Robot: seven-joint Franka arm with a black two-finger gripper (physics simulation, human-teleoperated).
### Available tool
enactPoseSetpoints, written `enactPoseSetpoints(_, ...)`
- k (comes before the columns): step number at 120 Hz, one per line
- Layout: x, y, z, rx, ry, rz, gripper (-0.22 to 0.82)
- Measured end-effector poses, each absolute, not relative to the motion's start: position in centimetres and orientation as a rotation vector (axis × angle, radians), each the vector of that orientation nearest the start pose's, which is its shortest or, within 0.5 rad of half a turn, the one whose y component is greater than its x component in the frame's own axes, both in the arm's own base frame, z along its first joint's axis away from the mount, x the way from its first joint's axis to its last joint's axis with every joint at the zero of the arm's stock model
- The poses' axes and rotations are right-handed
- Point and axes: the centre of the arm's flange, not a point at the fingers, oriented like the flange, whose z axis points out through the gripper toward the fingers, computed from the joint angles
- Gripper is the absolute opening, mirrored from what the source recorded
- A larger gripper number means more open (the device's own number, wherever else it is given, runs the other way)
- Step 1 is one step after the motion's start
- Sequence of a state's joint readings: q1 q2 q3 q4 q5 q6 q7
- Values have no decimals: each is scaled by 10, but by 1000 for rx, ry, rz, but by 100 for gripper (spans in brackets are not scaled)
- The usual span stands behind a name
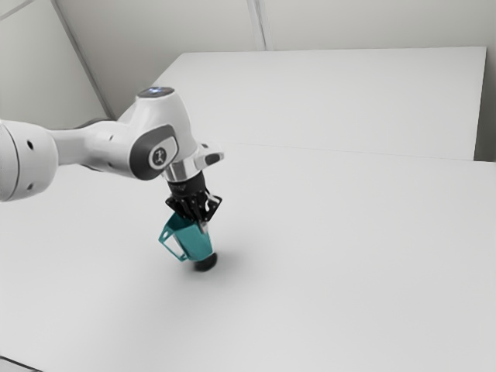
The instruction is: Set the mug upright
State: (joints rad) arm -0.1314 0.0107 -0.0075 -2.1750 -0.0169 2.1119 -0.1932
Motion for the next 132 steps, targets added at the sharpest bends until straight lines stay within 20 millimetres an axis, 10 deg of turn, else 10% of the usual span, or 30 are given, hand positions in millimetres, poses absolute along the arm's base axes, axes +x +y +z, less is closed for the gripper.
enactPoseSetpoints(40, 524, -74, 361, -3136, -129, 124, -17)
enactPoseSetpoints(69, 525, -75, 368, -3135, -124, 101, 32)
enactPoseSetpoints(132, 535, -97, 470, -3158, -45, -177, 58)
